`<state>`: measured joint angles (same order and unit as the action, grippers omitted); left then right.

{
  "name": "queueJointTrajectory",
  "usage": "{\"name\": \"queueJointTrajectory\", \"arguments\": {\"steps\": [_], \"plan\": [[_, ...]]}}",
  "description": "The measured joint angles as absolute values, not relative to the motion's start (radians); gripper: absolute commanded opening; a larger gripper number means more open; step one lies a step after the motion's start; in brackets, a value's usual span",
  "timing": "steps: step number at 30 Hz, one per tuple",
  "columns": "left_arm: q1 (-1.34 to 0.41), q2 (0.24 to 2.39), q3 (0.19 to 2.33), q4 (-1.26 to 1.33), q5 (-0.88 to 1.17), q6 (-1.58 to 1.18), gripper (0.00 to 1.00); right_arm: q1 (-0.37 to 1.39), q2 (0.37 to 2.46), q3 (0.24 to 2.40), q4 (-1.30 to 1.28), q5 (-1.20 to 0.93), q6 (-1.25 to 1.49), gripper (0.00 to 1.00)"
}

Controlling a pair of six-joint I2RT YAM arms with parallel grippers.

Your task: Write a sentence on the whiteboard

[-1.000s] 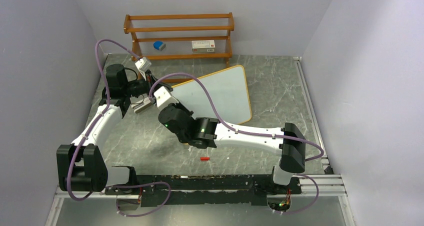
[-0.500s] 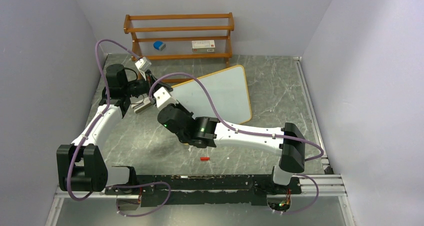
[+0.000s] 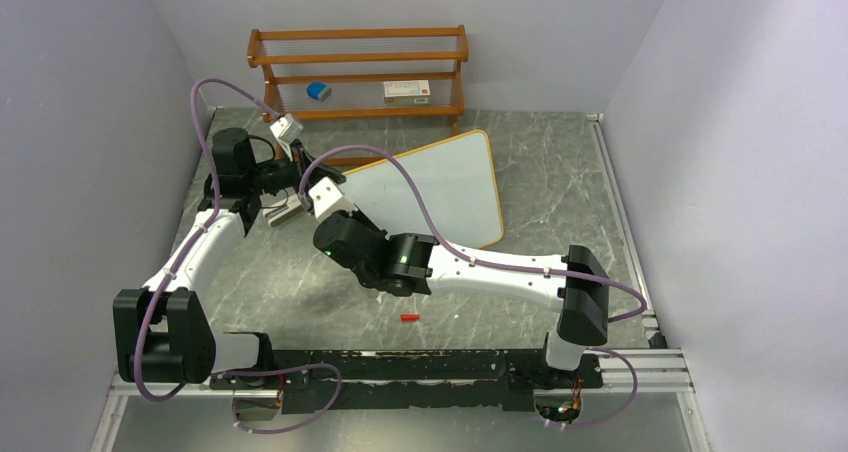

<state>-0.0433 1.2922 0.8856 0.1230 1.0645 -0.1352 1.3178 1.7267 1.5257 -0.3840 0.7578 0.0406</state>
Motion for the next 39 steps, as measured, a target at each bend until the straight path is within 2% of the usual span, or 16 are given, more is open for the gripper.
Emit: {"name": "queueJointTrajectory", "arguments": {"steps": [11,24,39], "plan": [[-0.044,1.292,0.886,0.123,1.066,-0.136,0.05,1.328,1.727,1.525,-0.421,0.748,0.068,0.0],[-0.046,1.289,0.886,0.123,1.066,-0.136,0.05,1.324,1.646,1.468,-0.273,0.783,0.023,0.0],[-0.048,1.287,0.886,0.122,1.065,-0.136,0.05,1.295,1.656,1.468,-0.255,0.781,0.014,0.0]]}}
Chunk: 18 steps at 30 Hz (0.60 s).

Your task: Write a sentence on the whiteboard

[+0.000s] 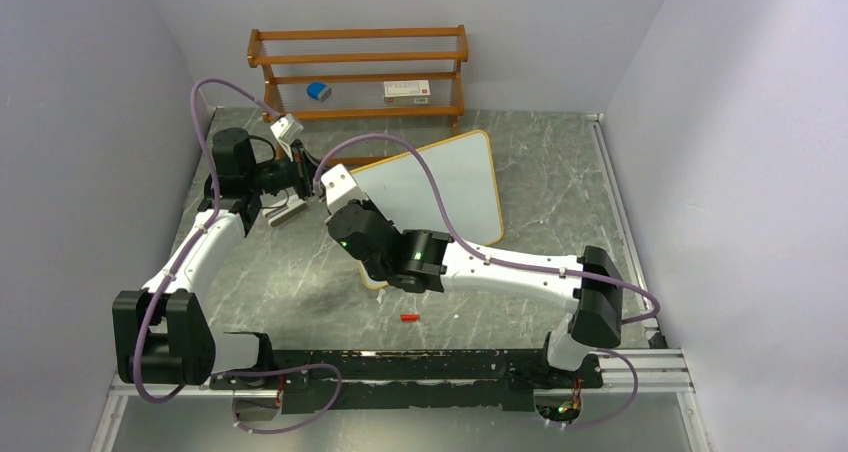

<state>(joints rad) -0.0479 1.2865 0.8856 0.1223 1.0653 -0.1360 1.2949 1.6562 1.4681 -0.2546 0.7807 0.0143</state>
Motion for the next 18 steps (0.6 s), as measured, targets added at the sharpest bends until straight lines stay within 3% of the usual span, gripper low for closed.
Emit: {"name": "queueJointTrajectory", "arguments": {"steps": [18], "plan": [[-0.048,1.287,0.886,0.122,1.063,-0.135,0.05,1.29,1.684,1.475,-0.256,0.771,0.014,0.0]]}}
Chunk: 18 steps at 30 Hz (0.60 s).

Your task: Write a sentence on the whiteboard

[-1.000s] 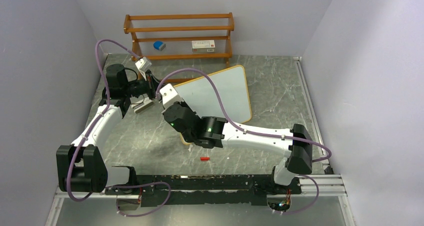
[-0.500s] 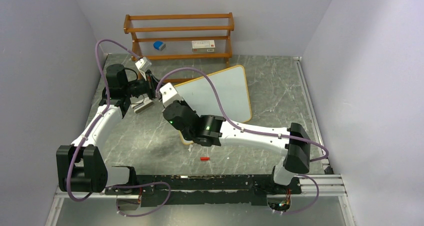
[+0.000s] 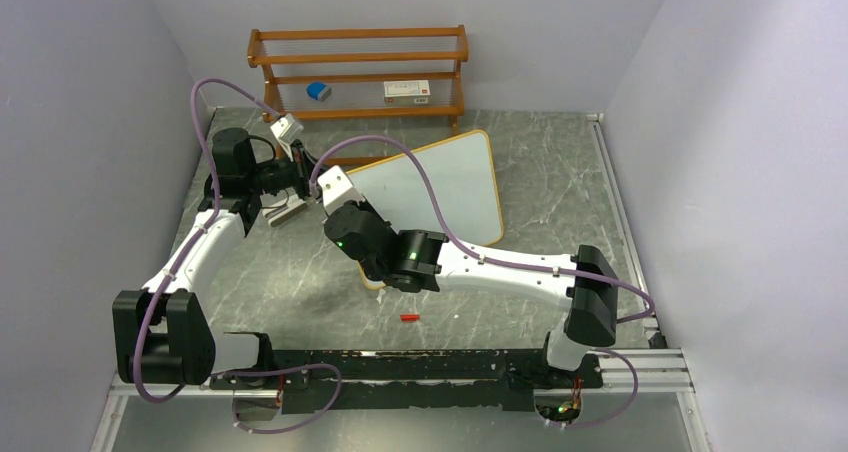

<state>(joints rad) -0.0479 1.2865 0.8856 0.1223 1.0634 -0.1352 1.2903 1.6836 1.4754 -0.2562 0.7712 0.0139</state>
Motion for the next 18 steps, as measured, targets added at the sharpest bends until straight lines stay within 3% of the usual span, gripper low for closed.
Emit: {"name": "queueJointTrajectory", "arguments": {"steps": [18], "plan": [[-0.048,1.287,0.886,0.121,1.058,-0.134,0.05,1.29,1.684,1.477,-0.307,0.77,0.048,0.0]]}}
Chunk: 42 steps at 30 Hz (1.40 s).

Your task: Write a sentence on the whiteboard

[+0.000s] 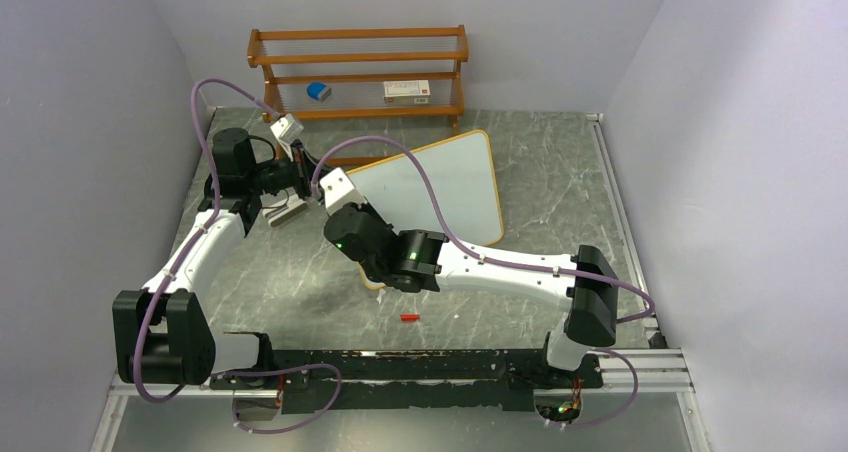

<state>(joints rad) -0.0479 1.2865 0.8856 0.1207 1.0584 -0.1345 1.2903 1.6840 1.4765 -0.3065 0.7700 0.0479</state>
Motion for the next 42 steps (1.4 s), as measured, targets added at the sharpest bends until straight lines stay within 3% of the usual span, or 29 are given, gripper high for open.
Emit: {"name": "queueJointTrajectory", "arguments": {"steps": [42], "plan": [[-0.048,1.287,0.886,0.12,1.057,-0.134,0.05,1.298,1.681,1.464,-0.433,0.747,0.144,0.0]]}}
